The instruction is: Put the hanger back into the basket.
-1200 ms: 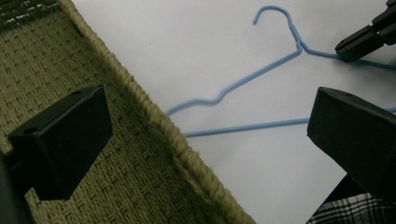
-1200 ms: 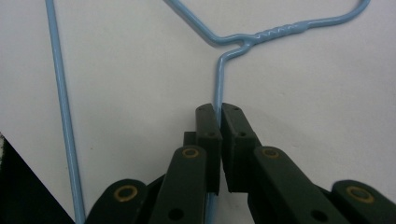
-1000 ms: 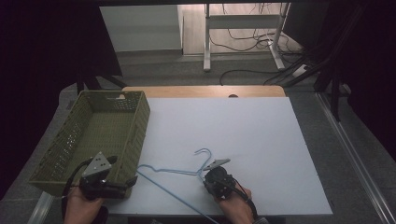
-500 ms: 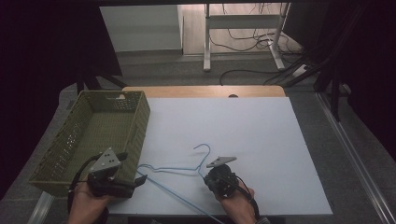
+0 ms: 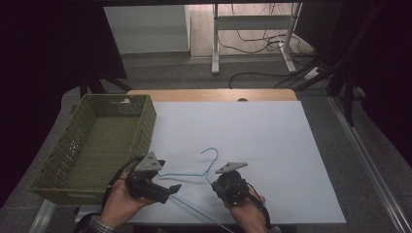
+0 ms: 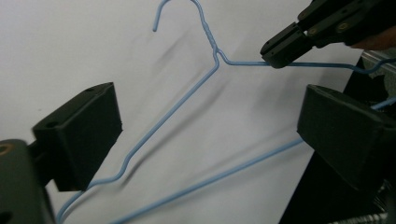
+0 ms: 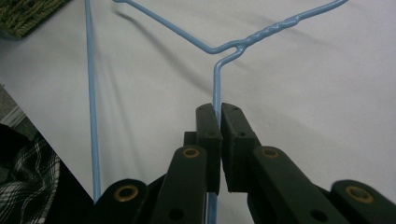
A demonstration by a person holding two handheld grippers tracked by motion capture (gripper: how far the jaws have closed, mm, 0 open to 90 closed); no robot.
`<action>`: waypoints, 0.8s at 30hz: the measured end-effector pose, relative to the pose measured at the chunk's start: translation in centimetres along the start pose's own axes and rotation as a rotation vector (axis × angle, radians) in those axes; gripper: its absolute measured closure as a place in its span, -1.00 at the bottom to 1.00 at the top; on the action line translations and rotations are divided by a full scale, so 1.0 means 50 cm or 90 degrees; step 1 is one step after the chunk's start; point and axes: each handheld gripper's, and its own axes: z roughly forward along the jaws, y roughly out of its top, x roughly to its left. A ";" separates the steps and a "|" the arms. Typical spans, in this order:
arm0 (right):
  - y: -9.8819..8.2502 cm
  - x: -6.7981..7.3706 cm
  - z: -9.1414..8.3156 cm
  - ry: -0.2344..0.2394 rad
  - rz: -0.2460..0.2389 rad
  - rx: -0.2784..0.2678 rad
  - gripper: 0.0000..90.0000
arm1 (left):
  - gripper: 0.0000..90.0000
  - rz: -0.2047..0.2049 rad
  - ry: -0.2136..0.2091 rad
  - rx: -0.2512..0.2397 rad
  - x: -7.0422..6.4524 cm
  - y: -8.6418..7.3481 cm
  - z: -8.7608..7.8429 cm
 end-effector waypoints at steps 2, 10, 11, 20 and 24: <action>0.000 0.001 -0.001 0.000 -0.001 -0.001 0.93 | -0.73 -0.004 -0.017 0.009 0.004 0.005 0.023; 0.001 0.002 -0.003 0.000 -0.001 -0.002 0.93 | -0.50 0.006 -0.026 0.064 0.017 0.018 0.106; 0.002 0.002 -0.003 0.001 0.000 -0.001 0.93 | -0.44 0.012 -0.028 0.073 0.020 0.021 0.122; 0.002 0.003 -0.004 0.000 -0.003 0.000 0.93 | -0.21 0.025 -0.050 0.104 0.030 0.030 0.176; 0.003 0.003 -0.006 0.000 -0.005 -0.002 0.93 | -0.09 0.041 -0.044 0.120 0.030 0.030 0.193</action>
